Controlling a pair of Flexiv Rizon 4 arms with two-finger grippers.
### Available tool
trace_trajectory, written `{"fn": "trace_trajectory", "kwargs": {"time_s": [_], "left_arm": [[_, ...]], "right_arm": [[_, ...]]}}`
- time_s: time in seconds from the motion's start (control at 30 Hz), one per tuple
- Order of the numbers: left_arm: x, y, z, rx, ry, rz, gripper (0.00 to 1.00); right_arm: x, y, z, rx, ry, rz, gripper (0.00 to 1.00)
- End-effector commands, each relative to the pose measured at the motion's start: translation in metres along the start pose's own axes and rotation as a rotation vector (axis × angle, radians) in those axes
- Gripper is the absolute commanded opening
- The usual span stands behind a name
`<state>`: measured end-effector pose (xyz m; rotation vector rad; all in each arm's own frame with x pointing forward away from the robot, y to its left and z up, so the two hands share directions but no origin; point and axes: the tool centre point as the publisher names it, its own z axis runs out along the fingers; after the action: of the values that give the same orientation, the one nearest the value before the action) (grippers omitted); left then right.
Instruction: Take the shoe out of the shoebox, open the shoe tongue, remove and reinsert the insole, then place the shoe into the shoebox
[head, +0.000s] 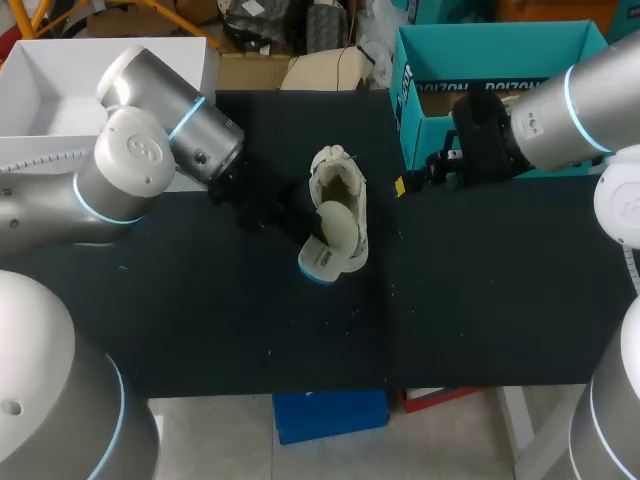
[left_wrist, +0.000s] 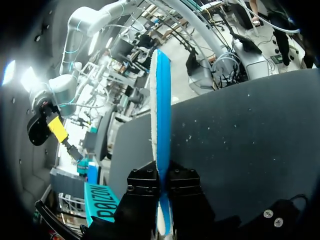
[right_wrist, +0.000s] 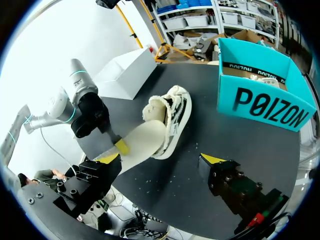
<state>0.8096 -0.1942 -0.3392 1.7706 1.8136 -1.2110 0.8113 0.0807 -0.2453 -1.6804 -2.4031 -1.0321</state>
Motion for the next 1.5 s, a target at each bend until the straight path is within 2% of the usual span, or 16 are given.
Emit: {"fn": "trace_trajectory", "kwargs": {"time_s": [0.03, 0.27, 0.43, 0.6, 0.77, 0.8, 0.83, 0.87, 0.9, 0.97, 1.0, 1.1, 1.17, 1.27, 1.5], "left_arm": [[-0.001, 0.019, 0.008, -0.003, 0.02, -0.005, 0.0], [0.004, 0.042, 0.014, -0.052, 0.023, -0.012, 0.0], [0.001, 0.062, 0.016, -0.085, 0.003, -0.008, 0.0], [0.002, 0.085, 0.018, -0.142, 0.003, -0.007, 0.0], [-0.004, 0.098, 0.016, -0.197, 0.003, 0.0, 0.0], [-0.006, 0.099, 0.016, -0.2, 0.001, 0.002, 0.07], [-0.007, 0.099, 0.016, -0.202, -0.001, 0.005, 0.33], [-0.009, 0.097, 0.015, -0.201, -0.007, 0.008, 0.42], [-0.01, 0.096, 0.015, -0.201, -0.01, 0.009, 0.45], [-0.012, 0.088, 0.013, -0.196, -0.016, 0.015, 0.63], [-0.013, 0.085, 0.011, -0.192, -0.019, 0.017, 0.65], [-0.014, 0.071, 0.006, -0.18, -0.027, 0.026, 0.64], [-0.015, 0.059, 0.002, -0.169, -0.03, 0.036, 0.56], [-0.015, 0.044, -0.003, -0.16, -0.028, 0.051, 0.49], [-0.022, 0.011, -0.008, -0.124, -0.03, 0.086, 0.45]], "right_arm": [[0.001, 0.0, 0.0, 0.002, -0.003, 0.001, 1.0], [0.001, 0.0, 0.0, 0.002, -0.003, 0.001, 1.0], [0.001, 0.0, 0.0, 0.002, -0.003, 0.001, 1.0], [0.001, 0.0, 0.0, 0.002, -0.003, 0.001, 1.0], [0.001, 0.0, 0.0, 0.002, -0.003, 0.001, 1.0], [0.001, 0.0, 0.0, 0.002, -0.003, 0.001, 1.0], [0.001, 0.0, 0.0, 0.002, -0.003, 0.001, 1.0], [0.001, 0.0, 0.0, 0.002, -0.003, 0.001, 1.0], [0.001, 0.0, 0.0, 0.002, -0.003, 0.001, 1.0], [0.001, 0.0, 0.0, 0.002, -0.003, 0.001, 1.0], [0.001, 0.0, 0.0, 0.002, -0.003, 0.001, 1.0], [0.001, 0.0, 0.0, 0.002, -0.003, 0.001, 1.0], [0.001, 0.0, 0.0, 0.002, -0.003, 0.001, 1.0], [0.001, 0.0, 0.0, 0.002, -0.003, 0.001, 1.0], [0.001, 0.0, 0.0, 0.002, -0.003, 0.001, 1.0]]}}
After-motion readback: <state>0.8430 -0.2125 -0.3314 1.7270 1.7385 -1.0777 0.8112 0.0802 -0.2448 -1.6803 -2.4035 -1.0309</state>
